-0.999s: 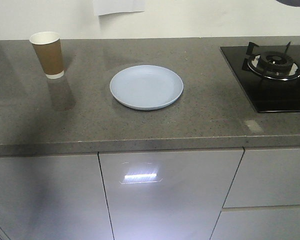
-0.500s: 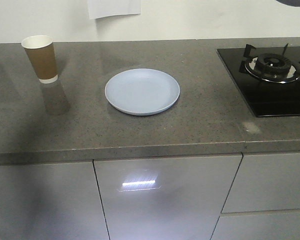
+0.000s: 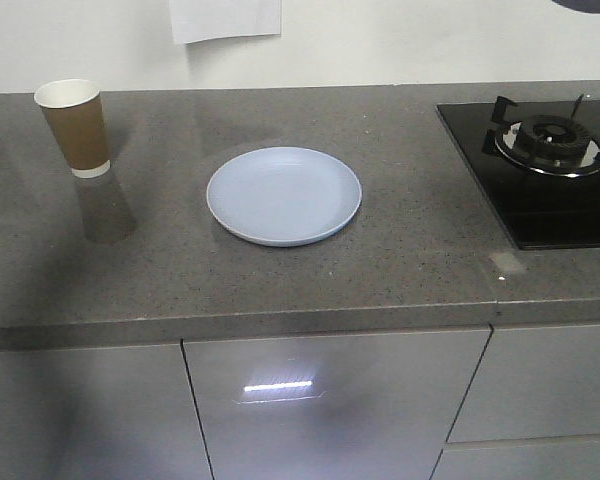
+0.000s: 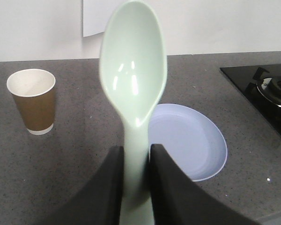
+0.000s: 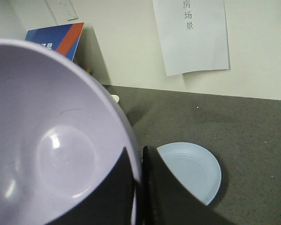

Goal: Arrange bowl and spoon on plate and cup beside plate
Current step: 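Drive the base up to the plate and brown paper cup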

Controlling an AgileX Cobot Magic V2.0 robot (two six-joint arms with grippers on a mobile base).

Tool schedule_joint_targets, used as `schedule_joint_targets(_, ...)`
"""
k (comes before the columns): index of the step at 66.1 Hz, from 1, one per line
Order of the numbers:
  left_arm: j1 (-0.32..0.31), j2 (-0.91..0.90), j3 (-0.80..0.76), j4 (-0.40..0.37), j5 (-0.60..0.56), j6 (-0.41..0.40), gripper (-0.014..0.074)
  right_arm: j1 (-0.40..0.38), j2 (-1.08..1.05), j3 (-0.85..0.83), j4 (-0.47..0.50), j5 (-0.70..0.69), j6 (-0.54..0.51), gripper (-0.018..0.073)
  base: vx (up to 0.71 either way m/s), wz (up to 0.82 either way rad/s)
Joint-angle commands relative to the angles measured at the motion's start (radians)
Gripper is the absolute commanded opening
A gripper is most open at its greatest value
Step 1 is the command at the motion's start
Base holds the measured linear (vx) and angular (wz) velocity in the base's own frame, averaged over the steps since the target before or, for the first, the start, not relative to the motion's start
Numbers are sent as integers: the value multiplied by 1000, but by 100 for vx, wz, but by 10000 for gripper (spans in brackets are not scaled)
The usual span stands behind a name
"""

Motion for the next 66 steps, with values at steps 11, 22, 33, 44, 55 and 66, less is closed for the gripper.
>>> schedule_joint_targets(11, 0, -17, -27, -18, -65, 4, -6, -3, -28, -26, 69, 21, -10, -6, 6, -1)
schedule_joint_targets(22, 0, -17, -27, -18, -65, 4, -6, -3, -28, -26, 69, 21, -10, -6, 6, 0)
schedule_joint_targets(33, 0, -17, -27, -18, -65, 4, -6, -3, -28, -26, 69, 21, -10, -6, 6, 1)
schedule_joint_targets(44, 0, -17, -27, -18, -65, 4, -6, -3, -28, -26, 69, 21, -10, -6, 6, 1)
schedule_joint_targets(55, 0, -17, -27, -18, -65, 4, -6, -3, -28, -26, 69, 21, -10, -6, 5, 1)
schedule_joint_targets(66, 0, -17, -27, -18, -65, 4, -6, -3, -28, -26, 69, 21, -10, -6, 4, 1)
